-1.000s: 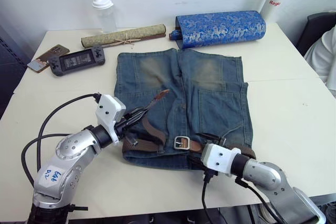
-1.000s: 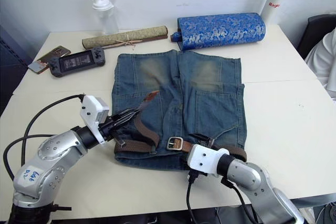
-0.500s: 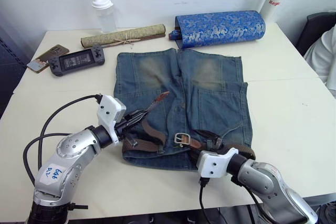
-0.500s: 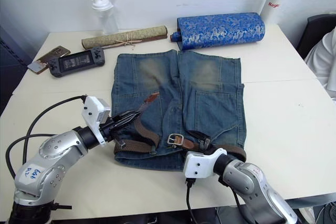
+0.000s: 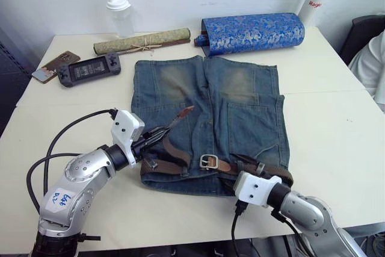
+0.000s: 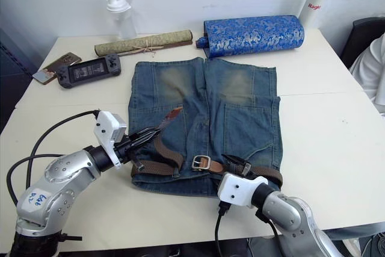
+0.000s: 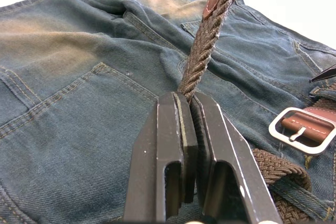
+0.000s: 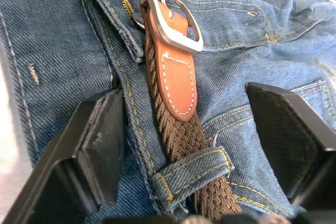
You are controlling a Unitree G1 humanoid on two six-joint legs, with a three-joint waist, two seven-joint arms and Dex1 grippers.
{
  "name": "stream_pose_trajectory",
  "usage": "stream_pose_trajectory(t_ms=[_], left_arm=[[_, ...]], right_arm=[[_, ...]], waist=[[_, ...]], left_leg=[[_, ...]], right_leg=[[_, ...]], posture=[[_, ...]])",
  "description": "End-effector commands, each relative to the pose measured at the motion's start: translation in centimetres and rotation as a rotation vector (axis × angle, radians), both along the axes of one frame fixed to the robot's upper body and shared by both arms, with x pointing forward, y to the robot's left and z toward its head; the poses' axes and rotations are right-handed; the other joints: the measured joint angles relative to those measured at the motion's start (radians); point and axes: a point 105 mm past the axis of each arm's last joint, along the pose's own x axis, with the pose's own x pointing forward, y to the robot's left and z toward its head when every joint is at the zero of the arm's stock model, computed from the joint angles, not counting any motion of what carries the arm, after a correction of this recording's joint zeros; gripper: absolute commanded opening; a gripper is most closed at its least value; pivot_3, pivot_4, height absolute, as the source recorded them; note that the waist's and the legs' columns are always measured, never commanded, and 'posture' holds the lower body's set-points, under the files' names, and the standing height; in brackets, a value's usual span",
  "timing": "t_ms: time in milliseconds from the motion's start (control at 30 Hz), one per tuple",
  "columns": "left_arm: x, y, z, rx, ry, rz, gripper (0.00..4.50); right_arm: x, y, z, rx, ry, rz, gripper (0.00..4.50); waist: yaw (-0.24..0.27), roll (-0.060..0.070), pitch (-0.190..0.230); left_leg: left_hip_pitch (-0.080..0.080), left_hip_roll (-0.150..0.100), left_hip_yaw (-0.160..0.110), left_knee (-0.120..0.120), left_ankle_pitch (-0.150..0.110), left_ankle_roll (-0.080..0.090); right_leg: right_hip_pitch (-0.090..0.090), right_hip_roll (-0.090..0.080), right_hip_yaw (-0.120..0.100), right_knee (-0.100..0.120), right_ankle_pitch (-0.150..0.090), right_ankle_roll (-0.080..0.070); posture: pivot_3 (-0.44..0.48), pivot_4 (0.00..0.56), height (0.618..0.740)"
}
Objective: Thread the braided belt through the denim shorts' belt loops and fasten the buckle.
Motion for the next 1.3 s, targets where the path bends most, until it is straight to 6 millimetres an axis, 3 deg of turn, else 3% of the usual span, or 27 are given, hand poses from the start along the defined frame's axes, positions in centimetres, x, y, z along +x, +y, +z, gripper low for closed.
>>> stream_pose_trajectory(t_ms=[33, 100, 133, 167, 233, 367, 667, 933, 1100, 1300], left_arm=[[-0.3, -0.2, 0.9, 0.001, -0.048, -0.014, 0.00], [-0.2, -0.2, 1.0, 0.001, -0.050, -0.015, 0.00], [-0.2, -0.2, 1.0, 0.002, -0.050, -0.015, 0.00], [-0.3, -0.2, 1.0, 0.003, -0.050, -0.016, 0.00], [-0.3, -0.2, 0.9, 0.005, -0.050, -0.016, 0.00], [-0.3, -0.5, 0.8, 0.032, -0.035, -0.038, 0.00], [-1.7, -1.5, -1.4, 0.178, 0.096, -0.168, 0.00], [-2.7, -1.3, -3.4, 0.227, 0.180, -0.204, 0.00], [-2.2, -1.1, -4.2, 0.245, 0.203, -0.167, 0.00], [-1.0, -2.3, -4.0, 0.208, 0.176, -0.137, 0.00]], right_arm=[[-0.1, 0.4, -0.2, 0.033, 0.051, -0.006, 2.00], [0.0, 0.3, -0.4, 0.043, 0.079, -0.021, 1.07], [0.1, 0.4, -0.2, 0.055, 0.085, -0.025, 1.00], [0.4, 0.6, 0.2, 0.082, 0.093, -0.035, 0.36], [0.6, 0.8, 0.7, 0.121, 0.104, -0.042, 0.08], [0.8, 1.7, 2.4, 0.241, 0.175, -0.039, 0.08], [2.9, 1.1, 5.9, 0.386, 0.240, -0.150, 0.08], [3.0, 1.2, 5.8, 0.403, 0.293, -0.200, 0.08], [3.0, 1.4, 6.0, 0.415, 0.296, -0.194, 0.08], [2.5, 1.9, 5.9, 0.394, 0.300, -0.163, 0.08]], waist=[[0.000, 0.000, 0.000], [0.000, 0.000, 0.000], [0.000, 0.000, 0.000], [0.000, 0.000, 0.000], [-0.001, 0.000, 0.000], [-0.001, 0.000, 0.000], [-0.003, 0.000, 0.000], [-0.003, 0.000, 0.000], [-0.003, 0.000, 0.000], [-0.002, 0.000, 0.000]], left_leg=[[0.000, 0.000, 0.000, 0.000, 0.000, 0.000], [0.000, 0.000, 0.000, 0.000, 0.000, 0.000], [0.000, 0.000, 0.000, 0.000, 0.000, 0.000], [0.000, 0.000, 0.000, 0.000, 0.000, 0.000], [0.000, 0.000, 0.000, 0.000, 0.000, 0.000], [0.000, 0.000, 0.000, 0.000, 0.000, 0.000], [-0.001, 0.000, 0.000, -0.001, -0.001, 0.000], [-0.002, 0.000, 0.000, -0.001, -0.001, 0.000], [-0.002, 0.000, 0.000, -0.001, -0.001, 0.000], [-0.002, -0.001, 0.000, -0.001, -0.001, 0.000]], right_leg=[[0.000, 0.000, 0.000, 0.000, 0.000, 0.000], [0.000, 0.000, 0.000, 0.000, 0.000, 0.000], [0.000, 0.000, 0.000, 0.000, 0.000, 0.000], [0.000, 0.000, 0.000, 0.000, 0.000, 0.000], [0.000, 0.000, 0.000, 0.000, 0.000, 0.000], [0.000, 0.000, 0.000, 0.000, 0.000, 0.000], [-0.001, 0.000, 0.000, 0.000, 0.000, 0.000], [-0.002, -0.001, 0.000, 0.000, 0.000, -0.001], [-0.002, -0.001, 0.000, 0.000, 0.000, -0.001], [-0.002, -0.001, 0.000, 0.000, 0.000, 0.000]], posture=[[0.000, 0.150, 0.717], [0.000, 0.150, 0.717], [0.000, 0.150, 0.717], [0.000, 0.150, 0.717], [0.000, 0.150, 0.717], [0.000, 0.150, 0.717], [0.000, 0.150, 0.717], [0.000, 0.150, 0.717], [0.000, 0.150, 0.717], [0.000, 0.150, 0.717]])
